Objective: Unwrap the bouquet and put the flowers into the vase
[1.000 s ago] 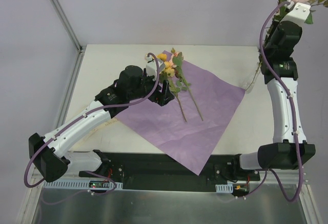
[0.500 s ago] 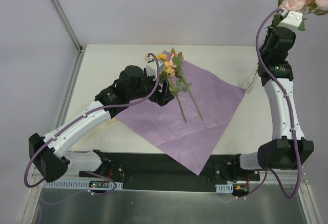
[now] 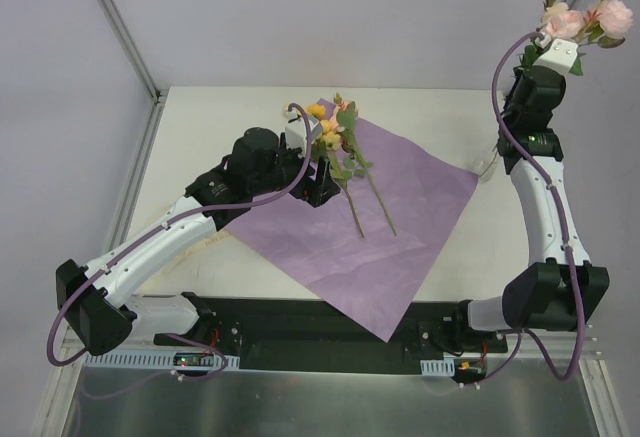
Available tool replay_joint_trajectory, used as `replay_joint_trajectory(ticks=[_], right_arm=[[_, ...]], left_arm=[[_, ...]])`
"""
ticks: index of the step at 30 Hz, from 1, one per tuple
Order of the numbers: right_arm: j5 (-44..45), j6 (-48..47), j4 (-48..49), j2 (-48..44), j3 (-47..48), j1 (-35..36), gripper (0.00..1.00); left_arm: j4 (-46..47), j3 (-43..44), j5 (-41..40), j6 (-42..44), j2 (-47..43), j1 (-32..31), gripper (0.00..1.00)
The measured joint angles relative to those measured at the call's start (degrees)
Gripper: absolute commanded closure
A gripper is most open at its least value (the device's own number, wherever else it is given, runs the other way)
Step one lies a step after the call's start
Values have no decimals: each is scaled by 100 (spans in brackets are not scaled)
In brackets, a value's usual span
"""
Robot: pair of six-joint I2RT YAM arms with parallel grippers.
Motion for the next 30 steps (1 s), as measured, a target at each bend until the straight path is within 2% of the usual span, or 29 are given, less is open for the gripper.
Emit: replay_joint_trajectory(ticks=[30], right_arm=[[-149, 229, 203, 409, -428, -177, 99]], left_arm=[[0, 0, 2, 0, 0, 0, 20]])
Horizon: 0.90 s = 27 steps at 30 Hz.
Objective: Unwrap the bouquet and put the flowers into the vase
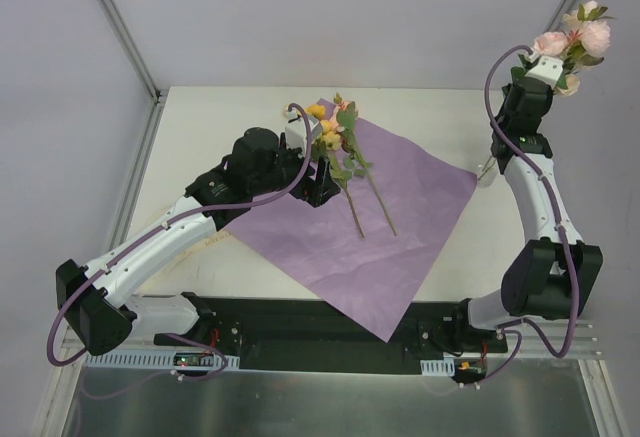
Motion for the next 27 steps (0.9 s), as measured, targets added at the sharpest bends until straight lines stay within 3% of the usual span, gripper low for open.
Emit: replay_joint_trajectory(ticks=[8, 27], right_arm=[[-55, -94, 289, 35, -544, -4, 98], [-205, -267, 579, 26, -837, -9, 49]], left_arm=[[0, 0, 2, -2, 0, 0, 20], [0, 0, 7, -7, 0, 0, 21]])
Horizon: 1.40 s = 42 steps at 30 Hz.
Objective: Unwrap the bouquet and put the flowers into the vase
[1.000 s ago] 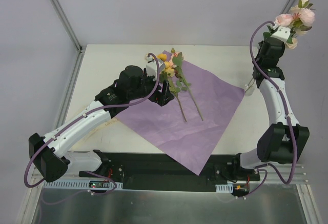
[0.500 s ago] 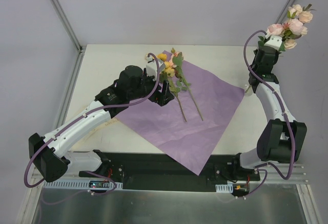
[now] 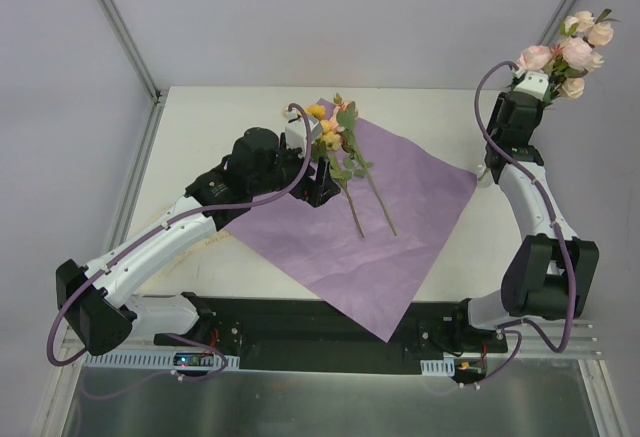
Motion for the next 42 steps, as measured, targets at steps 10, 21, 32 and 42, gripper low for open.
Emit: replay_joint_trajectory(ticks=[10, 21, 32, 42], right_arm=[[101, 166, -527, -693, -17, 63, 39], [850, 782, -2052, -1919, -461, 1139, 28], [-317, 1635, -2924, -3318, -1685, 2052, 25], [-1434, 2039, -3593, -3309, -1685, 2065, 23]], left_arm=[[0, 0, 48, -42, 0, 0, 20], [4, 0, 308, -229, 435, -2, 20], [-125, 197, 597, -503, 1707, -2, 33], [-168, 1956, 994, -2218, 3976, -7, 53]])
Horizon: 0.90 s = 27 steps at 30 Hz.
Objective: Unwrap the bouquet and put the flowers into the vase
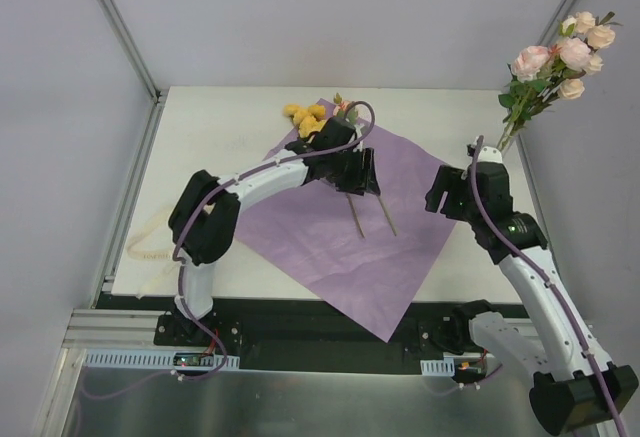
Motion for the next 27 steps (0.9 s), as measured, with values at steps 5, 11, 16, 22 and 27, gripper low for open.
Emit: replay_joint_trajectory(ticks=[5, 11, 16, 22, 27], right_arm=[[-269, 20, -199, -459, -9, 0, 23], [-516, 118, -243, -1119, -330, 0, 22], [-608, 118, -267, -1327, -365, 0, 22], [-608, 114, -262, -1388, -422, 0, 22], [-608, 114, -267, -1390, -472, 0, 22]], left_arm=[[68, 892, -98, -903, 964, 48, 55], [66, 1274, -492, -1674, 1674, 83, 54], [28, 1279, -970, -1943, 1821, 85, 57], [55, 1681, -1172, -1934, 2162, 85, 61], [76, 1766, -1255, -1930, 2343, 138, 65]])
